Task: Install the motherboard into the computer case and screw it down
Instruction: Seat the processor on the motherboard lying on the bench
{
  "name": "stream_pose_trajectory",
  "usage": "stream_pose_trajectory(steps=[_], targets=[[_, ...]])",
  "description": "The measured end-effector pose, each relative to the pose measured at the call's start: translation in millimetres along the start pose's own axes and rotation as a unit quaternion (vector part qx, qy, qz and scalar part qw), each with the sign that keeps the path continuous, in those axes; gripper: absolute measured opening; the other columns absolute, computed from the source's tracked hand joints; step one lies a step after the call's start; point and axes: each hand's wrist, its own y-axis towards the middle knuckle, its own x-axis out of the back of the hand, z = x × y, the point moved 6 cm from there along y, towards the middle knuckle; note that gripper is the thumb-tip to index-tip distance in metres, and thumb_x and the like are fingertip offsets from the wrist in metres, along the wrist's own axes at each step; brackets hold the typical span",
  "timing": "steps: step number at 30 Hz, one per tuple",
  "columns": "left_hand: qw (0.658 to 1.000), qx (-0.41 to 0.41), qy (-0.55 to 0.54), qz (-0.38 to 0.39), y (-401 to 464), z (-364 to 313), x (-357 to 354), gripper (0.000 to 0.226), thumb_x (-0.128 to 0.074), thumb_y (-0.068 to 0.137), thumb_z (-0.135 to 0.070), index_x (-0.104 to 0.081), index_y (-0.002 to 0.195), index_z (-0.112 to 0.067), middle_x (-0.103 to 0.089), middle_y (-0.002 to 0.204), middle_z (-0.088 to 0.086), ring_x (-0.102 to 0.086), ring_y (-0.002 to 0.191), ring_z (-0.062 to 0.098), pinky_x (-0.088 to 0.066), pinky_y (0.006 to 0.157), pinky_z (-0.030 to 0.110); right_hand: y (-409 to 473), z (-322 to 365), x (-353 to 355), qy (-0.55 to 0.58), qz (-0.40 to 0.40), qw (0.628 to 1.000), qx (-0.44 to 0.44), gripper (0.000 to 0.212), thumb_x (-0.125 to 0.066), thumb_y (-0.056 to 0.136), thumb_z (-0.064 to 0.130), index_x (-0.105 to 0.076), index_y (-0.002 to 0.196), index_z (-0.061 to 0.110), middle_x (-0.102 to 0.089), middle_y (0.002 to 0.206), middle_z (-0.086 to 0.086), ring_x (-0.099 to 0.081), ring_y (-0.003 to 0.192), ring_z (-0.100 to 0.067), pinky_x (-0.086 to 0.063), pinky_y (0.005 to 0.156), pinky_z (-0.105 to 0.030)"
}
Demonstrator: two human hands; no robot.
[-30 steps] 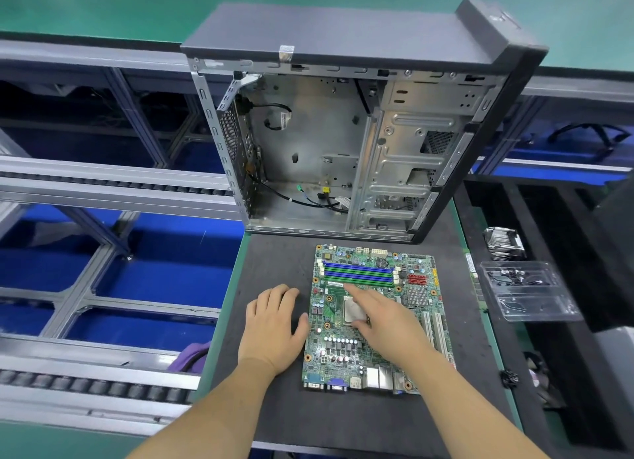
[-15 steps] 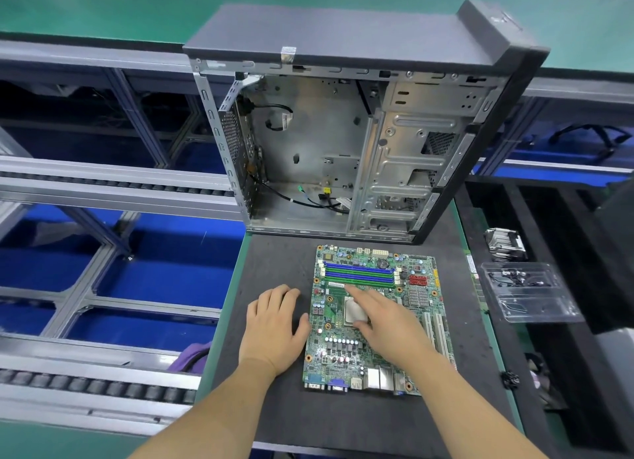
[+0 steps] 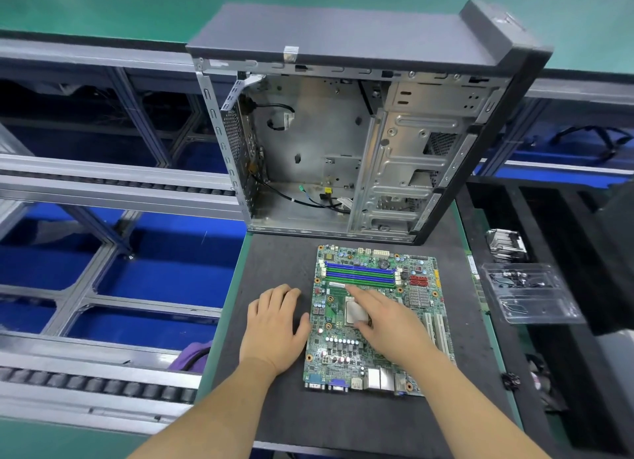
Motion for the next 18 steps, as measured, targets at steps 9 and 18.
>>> stream_pose_trajectory(steps=[9,18], targets=[[1.000,-0.002,0.000,-0.010,0.3,0.0,-0.9,0.053,-0.028,0.090,-0.052,-0.052,0.132,-0.027,-0.050,0.135,-0.007,-0.041,0.127,0.015,-0.034,0.107,0.039,0.1,-0.9,0.4,-0.010,0.010,1.000,-0.005,0.072,-0.054,0.102,0.032,-0.014,0.161,0.041,-0.044,0.154,0.013,-0.063,0.113,-0.018,-0.058,0.078,-0.035],[0.996,0.017,-0.077,-0.038,3.0,2.9,5.3,0.033,-0.047,0.093,-0.041,-0.057,0.121,-0.026,-0.054,0.124,-0.009,-0.046,0.119,0.016,-0.035,0.102,0.037,-8.0,3.7,7.9,0.076,-0.017,0.997,0.000,0.080,-0.061,0.098,0.025,-0.013,0.160,0.045,-0.052,0.143,0.016,-0.059,0.100,-0.011,-0.057,0.078,-0.034]])
